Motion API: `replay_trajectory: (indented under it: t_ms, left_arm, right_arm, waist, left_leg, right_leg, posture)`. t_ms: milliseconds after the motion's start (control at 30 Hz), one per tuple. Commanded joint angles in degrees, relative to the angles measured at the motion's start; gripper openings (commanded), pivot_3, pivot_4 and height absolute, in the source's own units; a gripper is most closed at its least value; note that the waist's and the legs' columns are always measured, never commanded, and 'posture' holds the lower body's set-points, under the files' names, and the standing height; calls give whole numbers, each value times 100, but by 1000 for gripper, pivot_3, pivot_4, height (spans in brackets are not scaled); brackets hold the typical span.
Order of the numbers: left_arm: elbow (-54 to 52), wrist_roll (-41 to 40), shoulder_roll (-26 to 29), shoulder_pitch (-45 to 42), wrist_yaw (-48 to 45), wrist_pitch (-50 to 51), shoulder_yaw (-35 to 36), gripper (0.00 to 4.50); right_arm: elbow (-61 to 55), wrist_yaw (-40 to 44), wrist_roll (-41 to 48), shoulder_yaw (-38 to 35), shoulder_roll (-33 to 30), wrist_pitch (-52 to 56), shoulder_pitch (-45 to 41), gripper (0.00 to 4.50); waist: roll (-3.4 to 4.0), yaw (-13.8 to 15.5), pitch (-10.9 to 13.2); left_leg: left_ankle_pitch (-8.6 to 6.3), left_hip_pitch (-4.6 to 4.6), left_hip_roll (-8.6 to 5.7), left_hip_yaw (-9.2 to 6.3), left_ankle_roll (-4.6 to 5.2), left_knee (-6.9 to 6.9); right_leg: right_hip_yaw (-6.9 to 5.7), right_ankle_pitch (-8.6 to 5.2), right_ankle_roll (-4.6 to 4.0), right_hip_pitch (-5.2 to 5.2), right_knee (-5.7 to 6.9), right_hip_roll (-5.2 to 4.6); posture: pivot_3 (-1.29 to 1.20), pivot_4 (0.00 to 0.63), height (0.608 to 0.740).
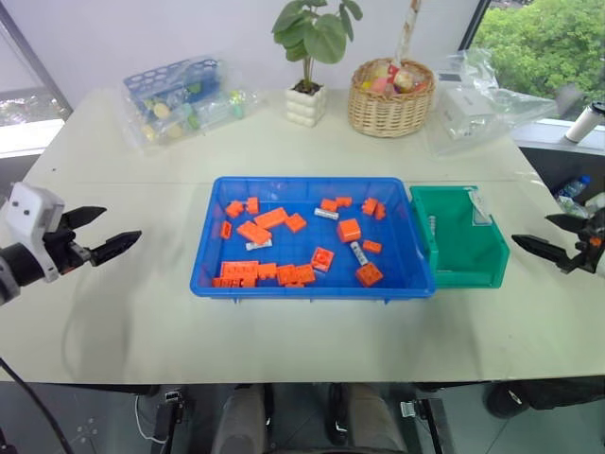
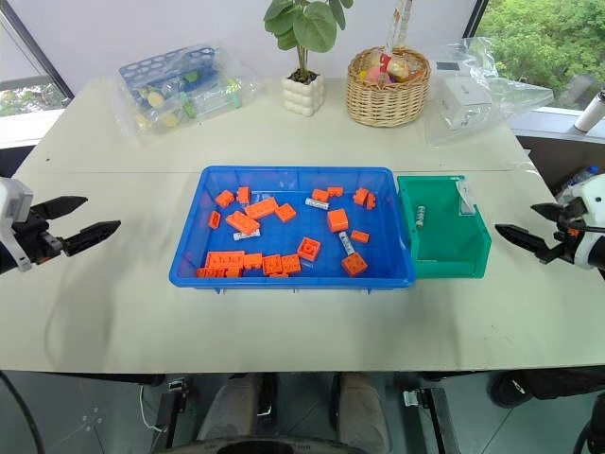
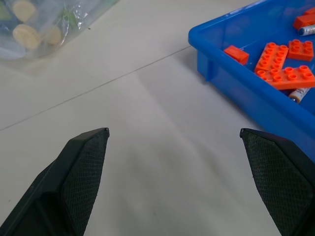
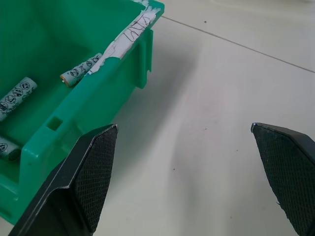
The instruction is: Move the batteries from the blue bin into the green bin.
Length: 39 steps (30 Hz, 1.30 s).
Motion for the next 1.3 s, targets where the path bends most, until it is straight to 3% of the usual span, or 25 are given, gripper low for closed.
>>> replay_trajectory:
  t_ms: [33, 233, 433, 533, 700, 867, 1000, 1300]
  left_arm:
    - [-220, -104, 13, -115, 83, 47, 92, 4500]
    - [-638, -366, 107, -274, -171, 355, -108, 4500]
    - [-1454, -850, 218, -315, -502, 787, -206, 4500]
    - [-1891, -1088, 304, -221, -739, 951, -266, 4500]
    - [-2041, -1080, 468, -94, -968, 948, -288, 4500]
    - [-1906, -911, 513, -39, -1024, 780, -308, 4500]
    - [-1948, -843, 476, 42, -1013, 716, -323, 4500]
    - [-2044, -865, 457, 156, -964, 741, -262, 4500]
  right_arm:
    - [17, -30, -29, -113, -172, -71, -211, 4463]
    - [-267, -92, -35, 14, -157, -47, -857, 4463]
    - [-2302, -38, 566, 580, 323, 1210, -1520, 4463]
    - [-3452, -571, 1115, 1145, 1094, 2615, -2126, 4463]
    - [-4174, -1651, 1463, 1912, 2454, 4390, -2802, 4463]
    - [-4013, -2404, 1311, 2674, 3787, 5080, -3017, 4463]
    - [-3347, -2949, 1208, 2830, 4701, 5499, -3184, 4463]
    - [-2254, -3091, 657, 3356, 5371, 5137, -3372, 4463]
  waist:
    - [0, -2, 0]
    - [2, -19, 1]
    - [4, -114, 3]
    - [7, -154, 4]
    - [8, -79, 5]
    - [5, -74, 3]
    - [4, -100, 3]
    - [4, -120, 3]
  left_leg:
    - [0, 0, 0, 0, 0, 0]
    - [0, 0, -1, 1, 0, 2]
    - [0, 0, 1, -5, 0, -2]
    - [0, 2, 6, -6, 0, -4]
    - [0, -9, 7, -12, 0, -5]
    - [0, -14, 2, -11, 0, 0]
    - [0, -14, 1, -10, 0, 1]
    - [1, -15, 1, -9, 0, -2]
  right_leg:
    - [0, 0, 0, 0, 0, 0]
    - [1, 6, 10, 0, 1, 0]
    - [0, 9, 16, -1, 4, 4]
    - [1, 9, 16, -2, 6, 11]
    - [-1, 9, 13, -12, 14, 10]
    - [-2, 6, 6, -11, 12, 2]
    - [-3, 10, 13, -11, 14, 2]
    - [-4, 11, 14, -14, 15, 4]
  posture:
    - [0, 150, 736]
    - [0, 150, 736]
    - [0, 150, 736]
    - [0, 150, 736]
    - [0, 150, 736]
    - [0, 150, 736]
    - [0, 150, 736]
    - [0, 150, 736]
